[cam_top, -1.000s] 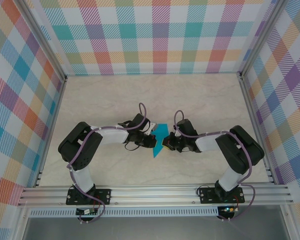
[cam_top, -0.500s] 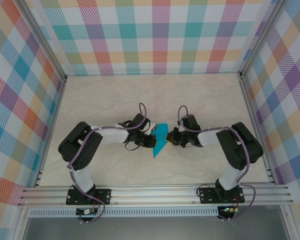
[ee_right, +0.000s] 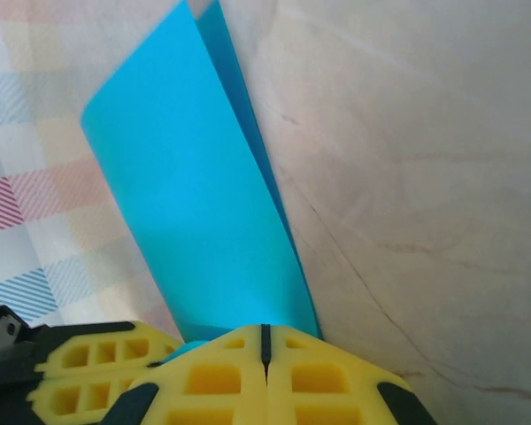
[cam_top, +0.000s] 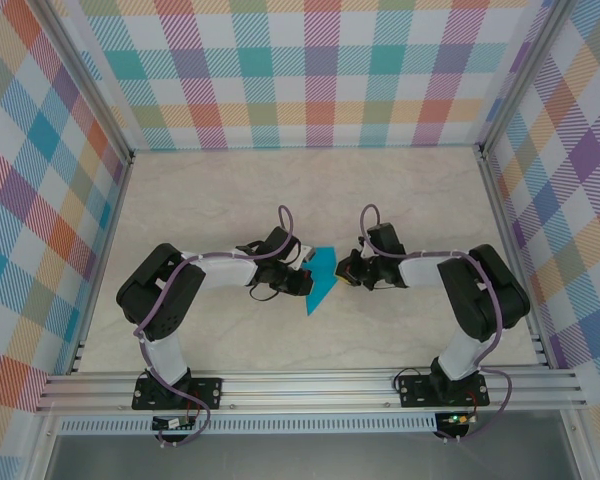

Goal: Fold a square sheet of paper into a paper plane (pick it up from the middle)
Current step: Third fold the triangle at the center of the table.

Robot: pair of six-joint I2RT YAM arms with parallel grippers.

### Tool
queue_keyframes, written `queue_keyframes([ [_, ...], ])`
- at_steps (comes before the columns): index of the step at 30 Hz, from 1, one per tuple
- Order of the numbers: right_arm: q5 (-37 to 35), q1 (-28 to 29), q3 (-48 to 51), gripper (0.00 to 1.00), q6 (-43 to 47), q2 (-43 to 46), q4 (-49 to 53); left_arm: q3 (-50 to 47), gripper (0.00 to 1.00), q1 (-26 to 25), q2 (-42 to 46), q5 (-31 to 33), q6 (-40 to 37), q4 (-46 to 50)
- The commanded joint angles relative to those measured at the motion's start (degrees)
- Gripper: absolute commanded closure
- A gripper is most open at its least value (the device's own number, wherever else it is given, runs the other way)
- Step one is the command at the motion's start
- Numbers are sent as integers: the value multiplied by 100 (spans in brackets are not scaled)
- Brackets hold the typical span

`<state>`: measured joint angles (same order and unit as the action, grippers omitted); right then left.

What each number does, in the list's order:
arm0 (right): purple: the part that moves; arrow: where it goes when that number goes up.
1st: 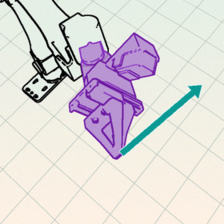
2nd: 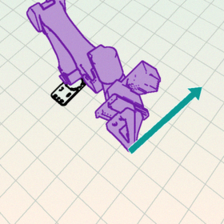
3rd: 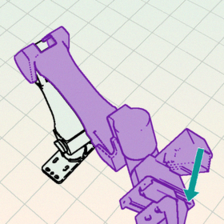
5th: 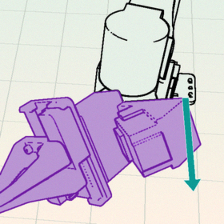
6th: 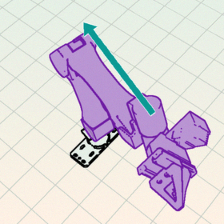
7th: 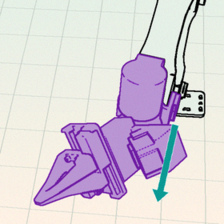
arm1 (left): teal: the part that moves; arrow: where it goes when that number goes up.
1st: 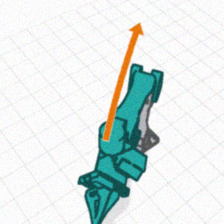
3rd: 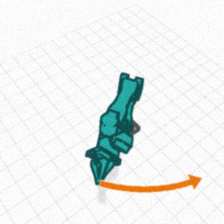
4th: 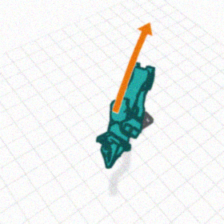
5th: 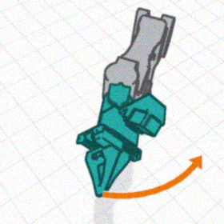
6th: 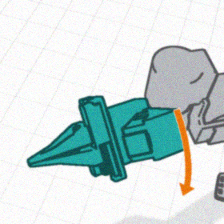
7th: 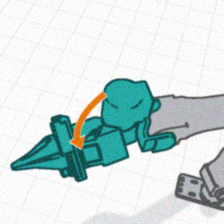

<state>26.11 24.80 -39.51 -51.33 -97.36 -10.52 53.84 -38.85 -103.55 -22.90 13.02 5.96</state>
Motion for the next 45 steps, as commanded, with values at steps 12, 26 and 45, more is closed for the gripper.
queue_keyframes([
  [12, -94, -45, -102, 100, 323, -334, 400, -43, 100, 54, -226, 329, -116, 617],
  [26, 98, 504, 442, 100, -149, 1061, 253, -22, 100, 52, -234, 321, -122, 627],
  [45, -422, 2095, 614, 100, -955, 396, -870, -28, 100, 53, -245, 263, -111, 591],
])
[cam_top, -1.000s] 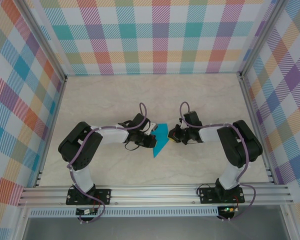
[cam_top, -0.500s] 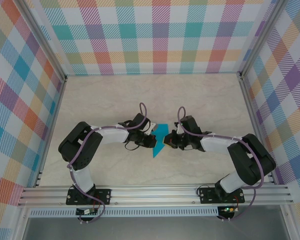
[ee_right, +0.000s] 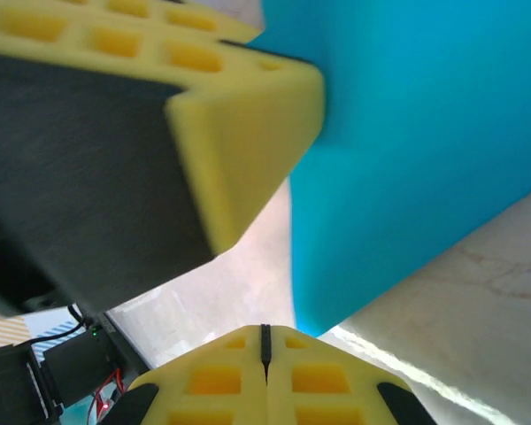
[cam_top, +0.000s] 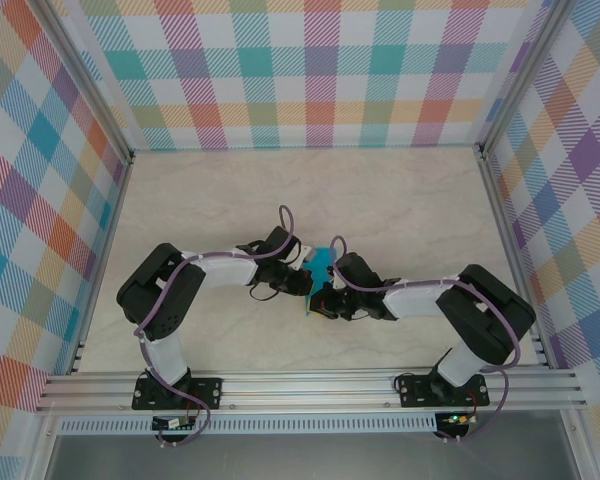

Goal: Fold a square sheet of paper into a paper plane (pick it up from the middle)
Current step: Third fold the triangle at the center of the table.

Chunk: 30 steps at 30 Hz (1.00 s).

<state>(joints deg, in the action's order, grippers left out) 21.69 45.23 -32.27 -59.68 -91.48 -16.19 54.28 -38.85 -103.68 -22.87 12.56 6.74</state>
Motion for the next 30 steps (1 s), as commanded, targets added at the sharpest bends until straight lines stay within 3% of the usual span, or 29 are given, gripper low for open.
queue_keyframes([
  [1, 31, 56, -90, 100, -146, -269, -386, -71, 100, 53, -232, 257, -70, 512],
  [4, 197, 56, -128, 100, -84, -453, -459, -87, 100, 61, -212, 257, -78, 526],
  [9, -130, 65, -286, 100, 104, -458, 583, -133, 100, 53, -192, 276, -83, 532],
  [13, -252, 64, -326, 100, 174, -138, 824, -154, 100, 51, -170, 284, -82, 521],
  [22, 219, 73, -270, 100, -125, -443, -283, -128, 100, 53, -188, 251, -69, 530],
  [30, 5, 61, -440, 100, 86, -546, 462, -129, 100, 53, -205, 272, -78, 526],
])
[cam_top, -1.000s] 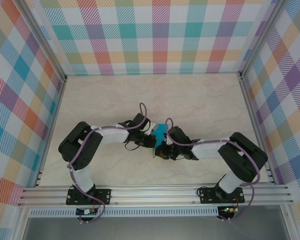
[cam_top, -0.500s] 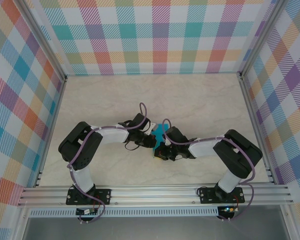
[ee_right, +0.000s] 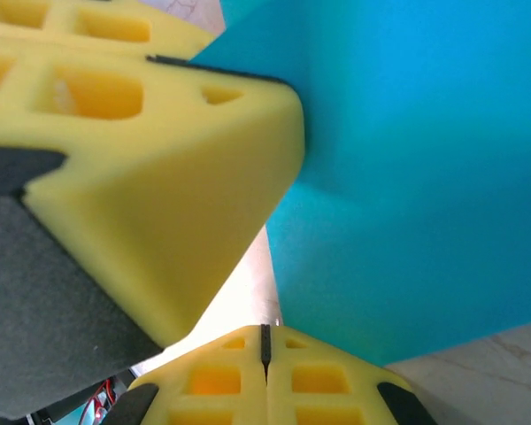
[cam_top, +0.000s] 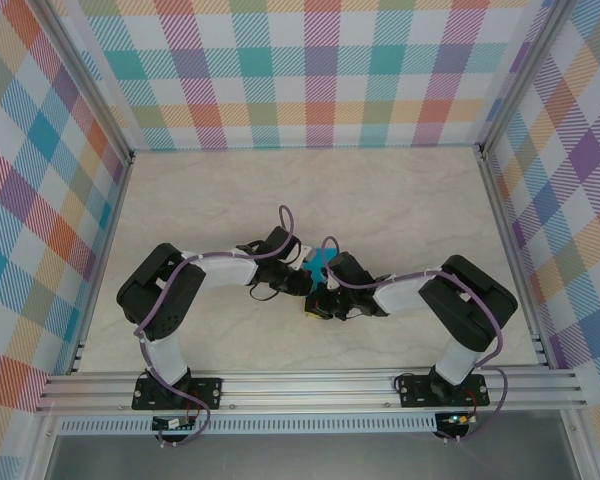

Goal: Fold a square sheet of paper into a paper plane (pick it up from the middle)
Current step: Third fold the triangle at the center of the table.

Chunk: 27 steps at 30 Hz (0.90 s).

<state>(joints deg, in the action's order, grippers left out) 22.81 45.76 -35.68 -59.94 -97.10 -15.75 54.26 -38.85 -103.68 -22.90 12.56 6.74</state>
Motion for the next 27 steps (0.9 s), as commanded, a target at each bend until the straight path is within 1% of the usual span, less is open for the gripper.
queue_keyframes([
  [1, -111, -36, -90, 100, 146, 145, 452, -122, 100, 52, -210, 275, -89, 529],
  [4, -92, -393, 2, 100, 282, 618, 492, -135, 100, 50, -210, 283, -99, 540],
  [7, -60, -933, 62, 100, 501, 916, 644, -122, 100, 49, -219, 281, -96, 547],
  [10, 147, -1437, 18, 100, 633, 874, 558, -108, 100, 53, -240, 267, -96, 547],
  [12, 304, -1659, -55, 100, 658, 744, 413, -100, 100, 49, -238, 276, -96, 547],
  [16, 426, -1741, -376, 100, 812, 326, 419, -72, 100, 52, -250, 285, -104, 587],
  [19, 93, -1746, -386, 100, 785, 13, 477, -90, 100, 53, -232, 283, -111, 583],
  [22, -88, -1746, -229, 100, 678, -242, 304, -95, 100, 49, -232, 281, -105, 591],
  [27, -120, -1746, -171, 100, 722, -339, 283, -98, 100, 51, -224, 293, -132, 617],
])
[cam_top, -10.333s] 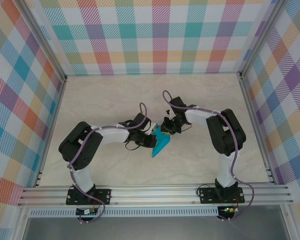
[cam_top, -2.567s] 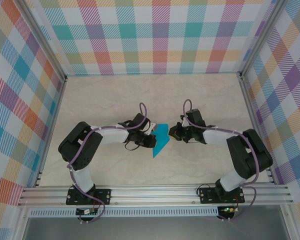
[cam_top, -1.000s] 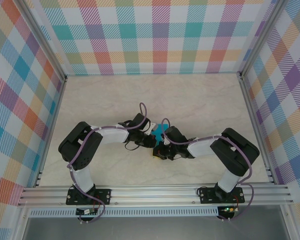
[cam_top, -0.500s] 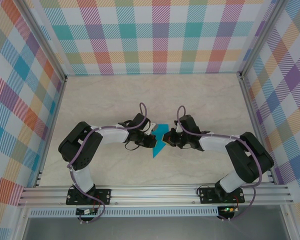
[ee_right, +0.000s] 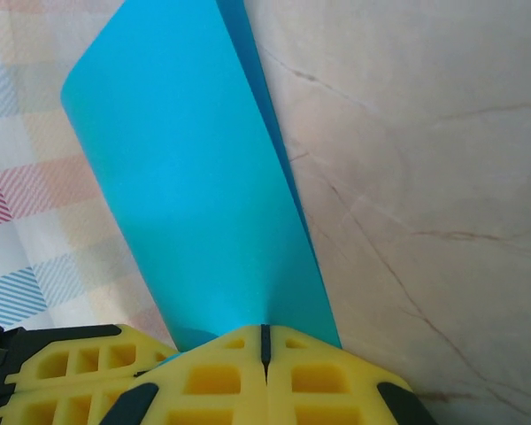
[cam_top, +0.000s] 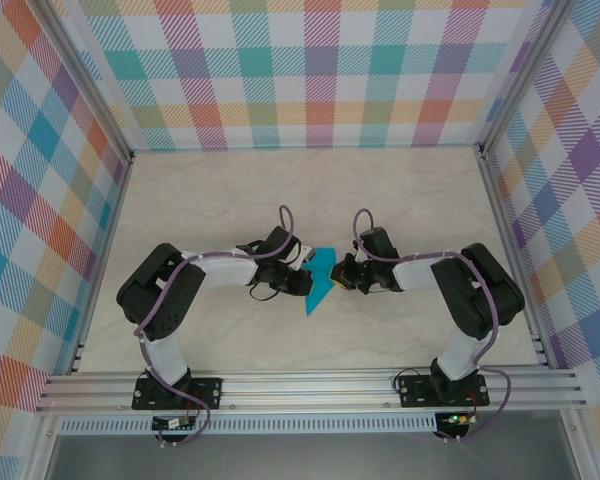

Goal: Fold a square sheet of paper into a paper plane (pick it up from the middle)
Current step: Third fold the triangle at the center of the table.

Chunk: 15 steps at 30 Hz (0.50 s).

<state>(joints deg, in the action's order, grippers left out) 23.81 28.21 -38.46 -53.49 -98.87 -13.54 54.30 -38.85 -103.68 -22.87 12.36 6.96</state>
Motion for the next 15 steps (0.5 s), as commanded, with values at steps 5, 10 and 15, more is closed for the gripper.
queue_keyframes([
  [5, -267, 9, 30, 100, 146, -126, 432, 39, 88, 57, -101, 378, -33, 753],
  [10, -121, 18, 174, 100, 94, -93, 335, 292, 70, 53, 471, 694, 195, 1153],
  [15, -60, 69, 254, 100, -12, 72, 282, 351, 55, 53, 1195, 1237, 635, 1354],
])
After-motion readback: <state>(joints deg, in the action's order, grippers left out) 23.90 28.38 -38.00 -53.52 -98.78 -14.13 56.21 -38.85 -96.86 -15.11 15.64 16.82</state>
